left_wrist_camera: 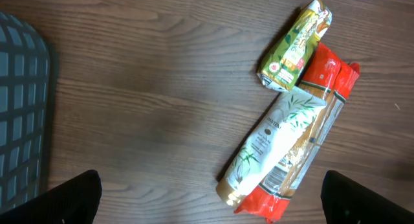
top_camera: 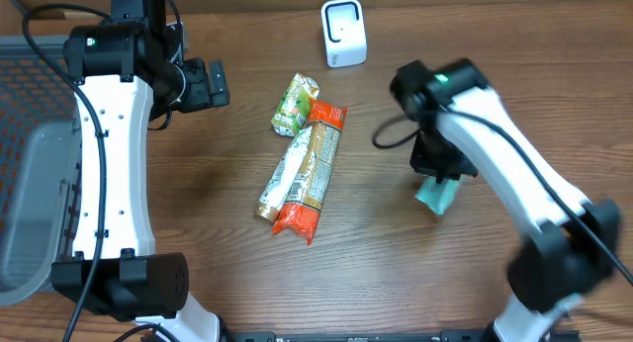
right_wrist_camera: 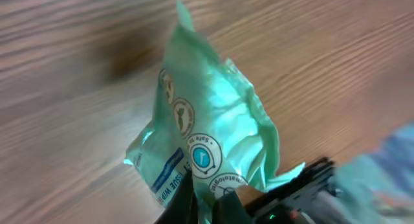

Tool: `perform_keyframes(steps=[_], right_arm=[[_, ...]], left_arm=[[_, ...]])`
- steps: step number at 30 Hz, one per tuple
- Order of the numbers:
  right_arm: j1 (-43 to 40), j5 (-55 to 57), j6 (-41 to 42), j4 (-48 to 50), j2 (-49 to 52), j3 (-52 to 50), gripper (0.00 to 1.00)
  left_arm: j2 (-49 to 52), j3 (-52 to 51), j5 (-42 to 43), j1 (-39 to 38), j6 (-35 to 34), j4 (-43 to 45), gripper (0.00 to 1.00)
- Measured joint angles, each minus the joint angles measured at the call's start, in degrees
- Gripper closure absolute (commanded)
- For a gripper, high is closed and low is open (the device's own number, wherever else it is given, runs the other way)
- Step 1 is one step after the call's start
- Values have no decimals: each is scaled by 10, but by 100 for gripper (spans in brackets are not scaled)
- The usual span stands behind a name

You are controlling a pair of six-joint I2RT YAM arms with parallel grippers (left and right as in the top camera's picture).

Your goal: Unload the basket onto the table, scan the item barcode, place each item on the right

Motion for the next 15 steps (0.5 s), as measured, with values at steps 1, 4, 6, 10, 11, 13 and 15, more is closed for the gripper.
perform_keyframes(steps=[1,4,6,10,11,13,15], right_arm=[[0,10,0,0,30,9,96],[-1,32,-4,6,138,26,96],[-1,38,-6,4,172,27,96],[2,49,-8,-4,221,28,88],[3,49,-7,-4,223,29,86],[8,46,-9,0,223,34,82],[15,38,-10,1,223,47,79]], left_arm=[[0,0,0,0,0,0,1],[0,0,0,0,0,0,1],[0,0,0,0,0,0,0],[0,0,0,0,0,0,0],[0,0,0,0,0,0,0],[0,0,0,0,0,0,0],[0,0,0,0,0,0,0]])
